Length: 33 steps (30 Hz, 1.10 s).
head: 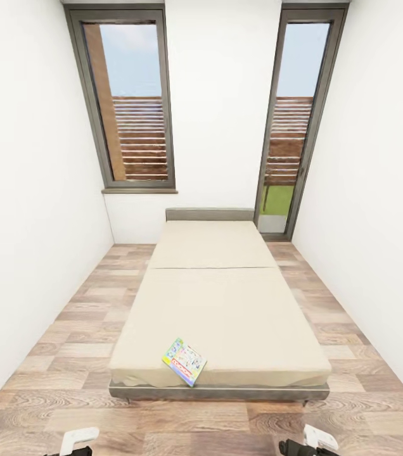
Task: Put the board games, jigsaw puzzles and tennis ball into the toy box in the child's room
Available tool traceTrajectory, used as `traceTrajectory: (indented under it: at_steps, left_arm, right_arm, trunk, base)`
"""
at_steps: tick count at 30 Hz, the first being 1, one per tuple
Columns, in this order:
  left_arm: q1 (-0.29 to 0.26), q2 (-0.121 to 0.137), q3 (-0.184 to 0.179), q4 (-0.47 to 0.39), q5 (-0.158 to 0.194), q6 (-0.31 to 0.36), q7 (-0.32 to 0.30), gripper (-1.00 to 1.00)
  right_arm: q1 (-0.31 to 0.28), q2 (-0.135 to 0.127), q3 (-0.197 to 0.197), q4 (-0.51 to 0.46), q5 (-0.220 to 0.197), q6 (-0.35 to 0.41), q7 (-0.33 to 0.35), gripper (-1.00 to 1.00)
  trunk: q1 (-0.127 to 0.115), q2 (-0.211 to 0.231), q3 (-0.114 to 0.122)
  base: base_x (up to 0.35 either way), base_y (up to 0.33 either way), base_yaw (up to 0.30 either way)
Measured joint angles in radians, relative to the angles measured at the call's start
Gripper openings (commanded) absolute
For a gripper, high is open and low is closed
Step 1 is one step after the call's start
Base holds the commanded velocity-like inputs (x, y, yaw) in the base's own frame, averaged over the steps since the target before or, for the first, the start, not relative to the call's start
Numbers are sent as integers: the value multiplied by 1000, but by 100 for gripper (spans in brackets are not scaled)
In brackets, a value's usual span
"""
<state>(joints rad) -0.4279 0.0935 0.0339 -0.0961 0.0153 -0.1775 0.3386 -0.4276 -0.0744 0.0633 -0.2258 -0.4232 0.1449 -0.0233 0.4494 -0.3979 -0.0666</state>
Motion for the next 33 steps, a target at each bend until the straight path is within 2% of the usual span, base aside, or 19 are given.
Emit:
traceTrajectory:
  at_steps: [6,14,29,33]
  left_arm:
    - [8,-1,-3,0,0,0,0,100]
    - [10,-1,-28,0,0,-1,-1,100]
    - [11,-1,-29,0,0,-1,-1,100]
    - [12,-1,-29,0,0,-1,-2,100]
  right_arm:
    - [0,0,-1,1,-2,2,-1,100]
    - [0,1,-1,1,-2,6,-2,100]
    - [0,1,-1,1,-2,6,-2,100]
    - [0,1,-1,1,-2,6,-3,100]
  trunk:
    - [0,0,0]
    - [0,0,0]
    - [0,0,0]
    - [0,0,0]
  base:
    - [0,-40,0]
    - [0,-122,0]
    - [0,-9,0]
    - [-24,-160,0]
